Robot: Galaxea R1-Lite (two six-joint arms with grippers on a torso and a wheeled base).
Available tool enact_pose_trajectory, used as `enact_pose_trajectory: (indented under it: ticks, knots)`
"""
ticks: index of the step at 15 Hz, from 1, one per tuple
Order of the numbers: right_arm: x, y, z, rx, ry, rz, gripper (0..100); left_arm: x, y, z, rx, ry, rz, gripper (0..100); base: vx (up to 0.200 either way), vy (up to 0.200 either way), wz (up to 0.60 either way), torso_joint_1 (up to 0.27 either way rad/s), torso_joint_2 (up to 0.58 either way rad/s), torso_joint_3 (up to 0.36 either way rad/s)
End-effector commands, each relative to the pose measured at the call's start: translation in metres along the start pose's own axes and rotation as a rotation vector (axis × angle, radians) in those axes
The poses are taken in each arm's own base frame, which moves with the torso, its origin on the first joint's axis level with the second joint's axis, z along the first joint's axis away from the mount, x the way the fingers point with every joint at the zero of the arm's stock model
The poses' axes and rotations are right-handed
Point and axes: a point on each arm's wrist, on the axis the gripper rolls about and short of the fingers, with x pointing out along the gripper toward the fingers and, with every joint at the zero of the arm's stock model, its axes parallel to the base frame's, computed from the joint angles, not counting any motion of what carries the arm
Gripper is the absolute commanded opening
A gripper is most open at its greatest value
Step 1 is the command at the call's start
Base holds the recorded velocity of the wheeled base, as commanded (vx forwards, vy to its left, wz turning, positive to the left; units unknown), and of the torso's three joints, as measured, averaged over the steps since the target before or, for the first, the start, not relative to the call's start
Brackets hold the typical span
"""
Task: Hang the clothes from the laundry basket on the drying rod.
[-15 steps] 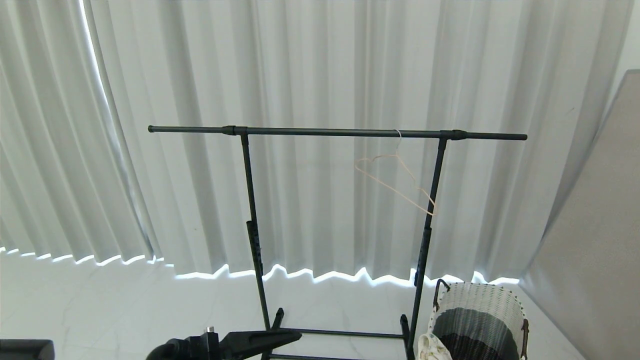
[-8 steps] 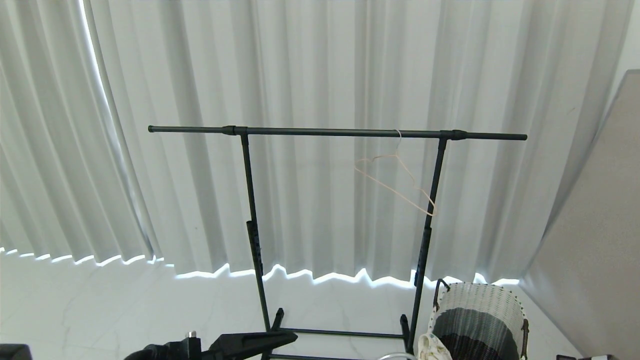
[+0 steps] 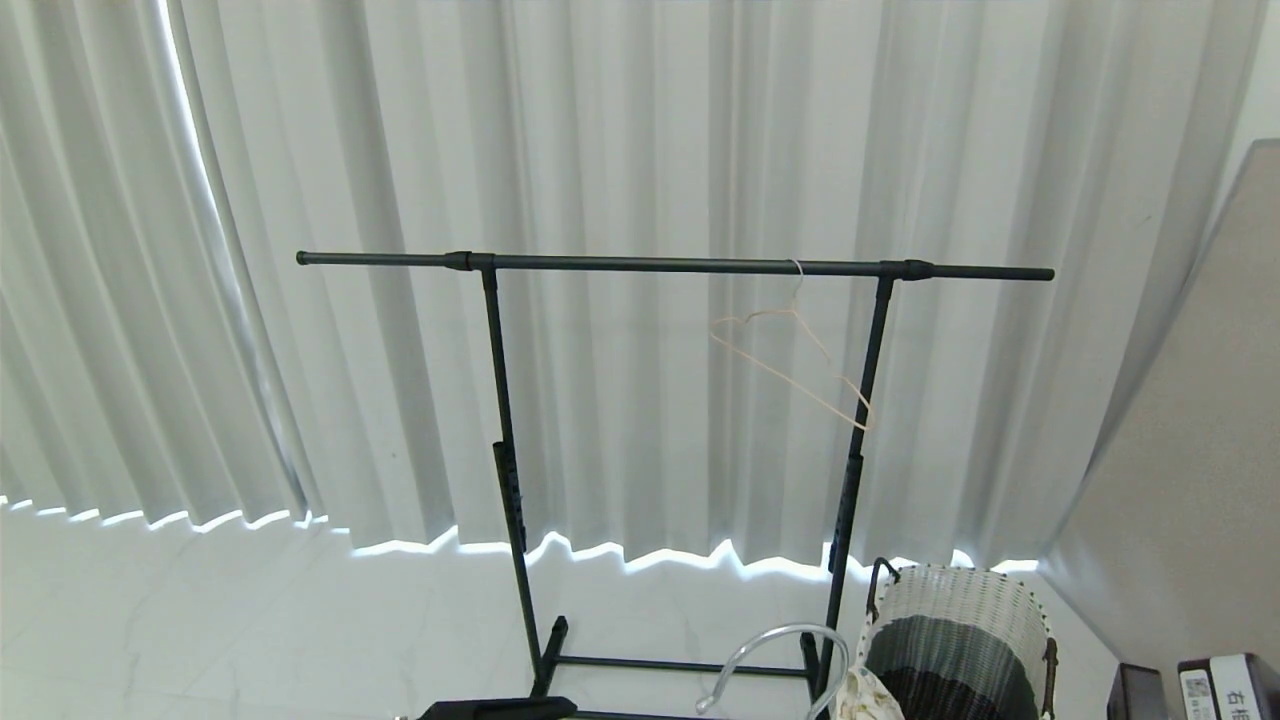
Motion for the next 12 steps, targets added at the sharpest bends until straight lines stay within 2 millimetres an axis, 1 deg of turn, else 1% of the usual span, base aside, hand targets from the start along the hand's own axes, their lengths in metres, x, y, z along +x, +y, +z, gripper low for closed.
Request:
enact_pose_trajectory:
  ticks: [1,3,5,11,12]
  knots:
    - [0.001,-0.001,0.004,-0.005,-0.015,-0.004,0,0.007,0.008,-0.001,-0.027,0.019,0.008,100,0.0,0.0,0.0,0.0,0.0,0.0]
    - [0.002,-0.002,0.009,-0.01,-0.031,-0.007,0,0.008,0.007,-0.002,-0.025,0.011,-0.047,100,0.0,0.0,0.0,0.0,0.0,0.0]
    - [0.001,-0.003,0.011,-0.015,-0.041,-0.015,0,0.014,0.01,-0.003,-0.04,0.034,-0.038,100,0.0,0.0,0.0,0.0,0.0,0.0]
    - [-0.002,-0.003,0.013,-0.032,-0.059,-0.02,0,0.019,0.01,-0.002,-0.04,0.041,-0.07,100,0.0,0.0,0.0,0.0,0.0,0.0]
    - [-0.002,-0.003,0.014,-0.033,-0.063,-0.023,0,0.019,0.01,-0.002,-0.039,0.042,-0.072,0,0.0,0.0,0.0,0.0,0.0,0.0]
